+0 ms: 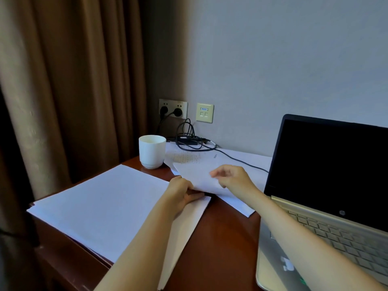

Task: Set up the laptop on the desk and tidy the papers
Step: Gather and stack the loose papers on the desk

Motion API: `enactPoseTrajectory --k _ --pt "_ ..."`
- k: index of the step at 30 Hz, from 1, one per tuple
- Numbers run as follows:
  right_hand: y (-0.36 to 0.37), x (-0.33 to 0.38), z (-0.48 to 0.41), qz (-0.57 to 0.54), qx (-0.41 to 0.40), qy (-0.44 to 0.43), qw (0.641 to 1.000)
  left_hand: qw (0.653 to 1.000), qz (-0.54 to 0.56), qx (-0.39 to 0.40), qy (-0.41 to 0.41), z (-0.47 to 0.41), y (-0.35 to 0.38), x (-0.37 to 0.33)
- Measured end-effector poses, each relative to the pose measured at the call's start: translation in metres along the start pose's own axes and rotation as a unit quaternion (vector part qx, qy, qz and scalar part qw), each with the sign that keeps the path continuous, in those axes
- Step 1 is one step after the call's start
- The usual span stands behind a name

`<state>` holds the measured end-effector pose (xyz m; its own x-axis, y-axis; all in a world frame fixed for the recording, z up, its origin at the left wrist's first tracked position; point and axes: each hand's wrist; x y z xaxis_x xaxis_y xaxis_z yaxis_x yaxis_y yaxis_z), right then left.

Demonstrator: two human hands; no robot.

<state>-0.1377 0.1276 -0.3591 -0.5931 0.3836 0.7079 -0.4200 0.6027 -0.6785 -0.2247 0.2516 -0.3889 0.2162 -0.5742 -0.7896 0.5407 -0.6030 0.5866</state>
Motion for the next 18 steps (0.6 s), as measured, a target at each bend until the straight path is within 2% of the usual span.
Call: enactPoseTrajectory --k 2,4,7,11,14,16,18 --pt "-0.003 -0.004 -0.003 0.032 -0.01 0.027 0.999 1.0 -0.012 -0.008 0.014 -0.001 0.002 0.0" --pt "-0.005 -0.009 -0.006 0.069 0.038 0.067 0.995 1.0 -0.025 0.0 0.017 -0.002 0.001 0.001" --pt "-0.001 -0.018 -0.005 0.213 0.1 0.079 0.969 0.999 -0.05 0.002 0.019 -0.005 -0.003 0.002" --pt "0.007 -0.019 -0.002 0.282 0.055 0.054 0.956 0.998 -0.065 0.007 0.023 -0.008 -0.002 0.003" --pt "0.007 -0.018 -0.002 0.454 0.003 0.006 0.891 0.998 -0.065 0.014 0.023 -0.007 -0.001 0.003" --pt "0.007 -0.021 -0.005 0.51 -0.007 -0.001 0.86 0.997 -0.069 0.021 0.025 -0.007 -0.002 0.003" --pt "0.004 -0.023 -0.009 0.472 0.019 0.016 0.881 0.997 -0.071 0.028 0.022 -0.007 -0.003 0.003"
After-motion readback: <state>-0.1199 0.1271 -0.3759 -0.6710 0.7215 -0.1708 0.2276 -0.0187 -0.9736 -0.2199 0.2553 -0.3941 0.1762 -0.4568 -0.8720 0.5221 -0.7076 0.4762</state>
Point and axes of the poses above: each hand's wrist, its own z-axis away from the middle knuckle, its own y-axis out of the palm, x = y × z, and after that the axes turned 14 degrees about z, right-handed
